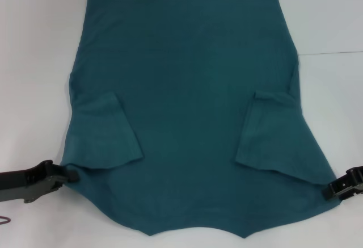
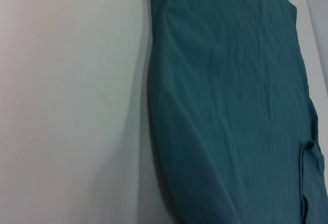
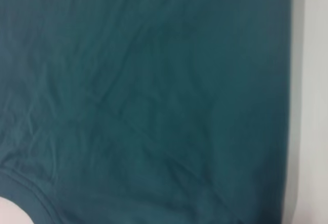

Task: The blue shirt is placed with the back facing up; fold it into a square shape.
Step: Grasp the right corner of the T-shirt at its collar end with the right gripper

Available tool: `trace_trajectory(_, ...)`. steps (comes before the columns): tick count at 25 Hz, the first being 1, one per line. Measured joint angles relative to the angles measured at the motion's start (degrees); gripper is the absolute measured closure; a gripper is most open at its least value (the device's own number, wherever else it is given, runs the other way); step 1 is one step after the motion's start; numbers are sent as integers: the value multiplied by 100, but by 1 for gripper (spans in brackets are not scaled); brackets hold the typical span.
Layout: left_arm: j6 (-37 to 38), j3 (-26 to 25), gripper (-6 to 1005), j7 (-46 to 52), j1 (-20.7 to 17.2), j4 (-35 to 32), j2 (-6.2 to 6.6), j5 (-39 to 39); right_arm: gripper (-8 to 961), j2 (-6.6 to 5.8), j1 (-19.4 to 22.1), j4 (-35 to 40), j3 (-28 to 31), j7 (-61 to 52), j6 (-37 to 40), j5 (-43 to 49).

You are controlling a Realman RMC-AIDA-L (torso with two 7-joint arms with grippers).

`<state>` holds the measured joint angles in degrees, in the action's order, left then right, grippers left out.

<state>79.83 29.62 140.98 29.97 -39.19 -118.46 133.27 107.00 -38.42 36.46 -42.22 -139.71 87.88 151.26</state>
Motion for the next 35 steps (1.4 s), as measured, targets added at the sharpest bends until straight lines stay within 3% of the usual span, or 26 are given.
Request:
trace_trajectory(13,-3,7,964,0,10,-1,-2,-25,375,184,-144,39,50,15,-58,-85)
trace_trajectory(26,4,0,964,0,12,-1,-10,-29,375,238,-244,35,17,5,-4,-76)
trace_trajectory(32,14,0,963,0,10,-1,-10,-29,500,215,-214,54,29,5,4,-73)
trace_trajectory(35,18,2,964,0,14,0,-10,-29,637,211,-208,54,16,5,6,-71)
